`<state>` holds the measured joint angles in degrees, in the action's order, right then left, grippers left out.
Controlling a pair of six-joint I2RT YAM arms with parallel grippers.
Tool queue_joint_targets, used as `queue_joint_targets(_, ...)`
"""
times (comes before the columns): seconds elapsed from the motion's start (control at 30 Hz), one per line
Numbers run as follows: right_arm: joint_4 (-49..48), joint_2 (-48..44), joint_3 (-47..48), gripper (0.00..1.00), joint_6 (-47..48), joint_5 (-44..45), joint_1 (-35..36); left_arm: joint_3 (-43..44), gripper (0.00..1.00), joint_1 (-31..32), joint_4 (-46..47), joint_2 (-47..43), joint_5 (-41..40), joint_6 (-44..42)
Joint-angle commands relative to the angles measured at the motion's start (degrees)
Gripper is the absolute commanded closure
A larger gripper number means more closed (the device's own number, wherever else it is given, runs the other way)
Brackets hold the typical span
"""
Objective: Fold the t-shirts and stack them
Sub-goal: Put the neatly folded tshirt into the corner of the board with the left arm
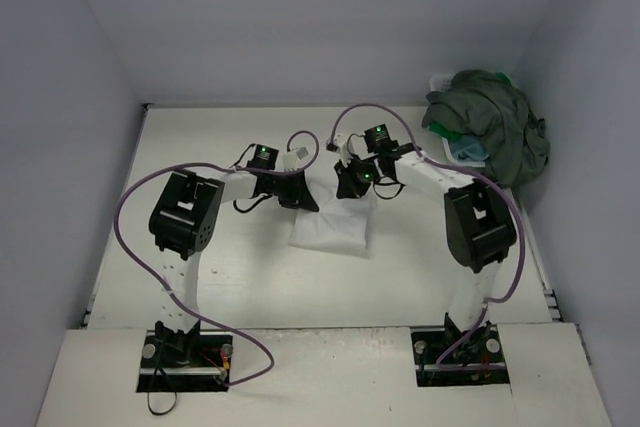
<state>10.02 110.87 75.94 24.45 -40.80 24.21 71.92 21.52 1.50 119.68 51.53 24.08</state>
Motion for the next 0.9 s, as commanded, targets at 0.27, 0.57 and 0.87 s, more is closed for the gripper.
queue_joint_targets(0.27, 0.96, -18.14, -1.67, 1.00, 1.13, -4.99, -11.72, 5.60, 1.00, -9.55, -12.74, -3.13, -6.00, -7.90)
queue_joint_targets(0.57, 1.14, -21.48, -6.60, 1.00, 2.45, -5.26, -14.80, 11.92, 1.00, -17.56, -23.28, -5.95, -6.61, -16.68)
queue_joint_targets(0.87, -0.09, -22.89, -7.65, 1.00, 1.75, -5.00, -14.89, 23.34, 1.00, -28.98, -34.89, -4.89, -11.44, -28.37)
